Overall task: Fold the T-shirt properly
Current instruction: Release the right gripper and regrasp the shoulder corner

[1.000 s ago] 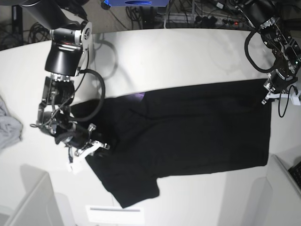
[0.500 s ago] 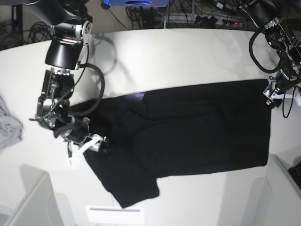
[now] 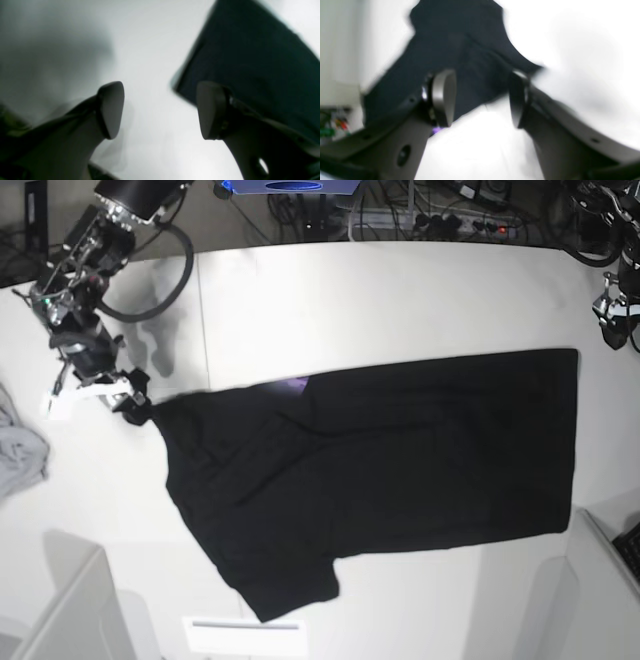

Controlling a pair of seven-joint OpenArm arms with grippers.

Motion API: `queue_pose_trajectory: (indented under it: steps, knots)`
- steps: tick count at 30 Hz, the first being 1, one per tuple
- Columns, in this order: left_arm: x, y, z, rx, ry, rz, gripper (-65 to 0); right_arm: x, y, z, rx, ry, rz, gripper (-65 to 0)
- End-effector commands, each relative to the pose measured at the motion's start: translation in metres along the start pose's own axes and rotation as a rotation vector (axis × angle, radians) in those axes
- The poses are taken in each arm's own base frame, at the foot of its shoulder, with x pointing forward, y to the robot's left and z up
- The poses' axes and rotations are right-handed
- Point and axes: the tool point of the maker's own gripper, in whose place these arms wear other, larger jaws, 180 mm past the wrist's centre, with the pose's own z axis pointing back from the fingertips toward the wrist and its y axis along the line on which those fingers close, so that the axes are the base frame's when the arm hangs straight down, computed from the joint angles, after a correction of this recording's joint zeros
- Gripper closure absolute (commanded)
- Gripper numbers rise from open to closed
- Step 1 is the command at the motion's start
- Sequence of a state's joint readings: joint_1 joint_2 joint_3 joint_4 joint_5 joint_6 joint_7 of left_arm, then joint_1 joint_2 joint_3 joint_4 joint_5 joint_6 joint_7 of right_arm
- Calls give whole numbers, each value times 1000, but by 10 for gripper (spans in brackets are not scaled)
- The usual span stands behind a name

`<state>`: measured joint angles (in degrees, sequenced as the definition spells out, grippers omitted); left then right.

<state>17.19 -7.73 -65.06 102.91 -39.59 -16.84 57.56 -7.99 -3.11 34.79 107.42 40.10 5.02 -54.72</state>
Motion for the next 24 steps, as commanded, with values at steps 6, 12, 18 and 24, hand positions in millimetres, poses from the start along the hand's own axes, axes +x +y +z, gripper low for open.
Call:
queue_pose_trajectory:
  steps: [6, 12, 18, 24]
  knots:
    - [-23, 5, -11, -31, 47, 43, -439, -20, -12, 5, -12, 28, -16, -363]
    - [-35, -22, -43, -111, 91, 102, -439, -37, -28, -3, -37, 82, -61, -366]
    - [-36, -45, -69, -134, 120, 98, -439, -42, -33, -5, -44, 99, -72, -366]
    - [-49, -38, -83, -68, 174, 72, -439, -41, -33, -3, -46, 93, -67, -366]
